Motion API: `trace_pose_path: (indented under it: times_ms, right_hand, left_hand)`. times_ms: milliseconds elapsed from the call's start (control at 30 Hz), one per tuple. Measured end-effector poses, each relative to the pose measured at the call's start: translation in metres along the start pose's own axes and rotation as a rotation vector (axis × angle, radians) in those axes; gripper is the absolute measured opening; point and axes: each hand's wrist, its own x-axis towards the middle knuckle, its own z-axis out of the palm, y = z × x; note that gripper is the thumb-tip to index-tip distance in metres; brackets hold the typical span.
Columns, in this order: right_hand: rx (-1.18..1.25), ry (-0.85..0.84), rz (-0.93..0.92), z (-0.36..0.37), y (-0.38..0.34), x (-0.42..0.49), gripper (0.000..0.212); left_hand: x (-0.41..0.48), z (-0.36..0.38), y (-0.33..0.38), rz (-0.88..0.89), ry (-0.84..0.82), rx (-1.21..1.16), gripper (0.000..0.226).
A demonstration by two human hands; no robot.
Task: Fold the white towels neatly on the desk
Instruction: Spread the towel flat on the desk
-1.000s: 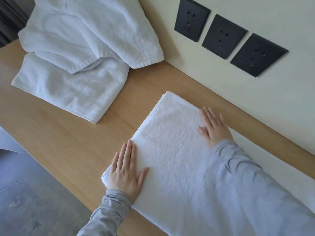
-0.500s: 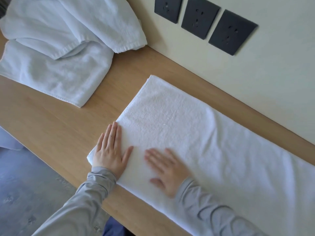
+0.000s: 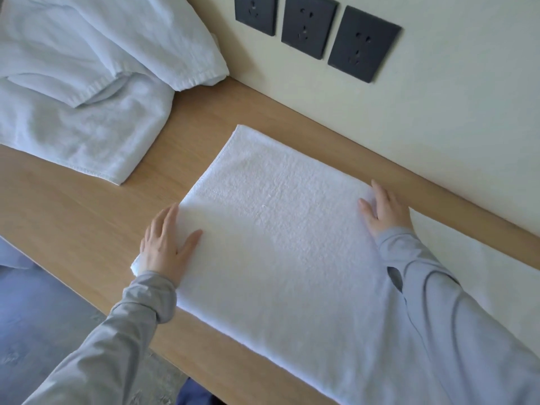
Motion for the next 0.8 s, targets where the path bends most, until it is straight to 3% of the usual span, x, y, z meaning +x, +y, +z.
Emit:
trace_pose_path:
  times_ms: [100, 267, 433, 567, 667, 800]
  right_hand:
    - [0.053, -0.015, 0.033, -0.006, -0.024, 0.017, 0.046]
    - [0.060, -0.198, 0.155, -0.014, -0.029, 0.045, 0.051]
    - [0.096, -0.246, 0.180, -0.013, -0.032, 0.055, 0.045]
    - [0.074, -0.112, 0.135, -0.002, -0.044, 0.048, 0.038]
    - [-0.106, 0.000, 0.093, 0.004, -0.063, 0.040, 0.035]
    - [-0.089, 0.105, -0.026, 0.018, -0.107, -0.001, 0.046]
  left_hand:
    - [0.018, -0.009, 0.006, -0.262, 0.038, 0.050, 0.062]
    - [0.035, -0.008, 0.015, -0.353, -0.130, 0.181, 0.064]
    - [0.036, -0.010, 0.008, -0.263, -0.099, 0.188, 0.056]
    - [0.044, -0.020, 0.002, -0.207, -0.049, 0.208, 0.056]
    - [0.050, -0.022, 0.001, -0.185, -0.048, 0.261, 0.054]
    - [0.032, -0.006, 0.030, 0.047, 0.099, 0.234, 0.052]
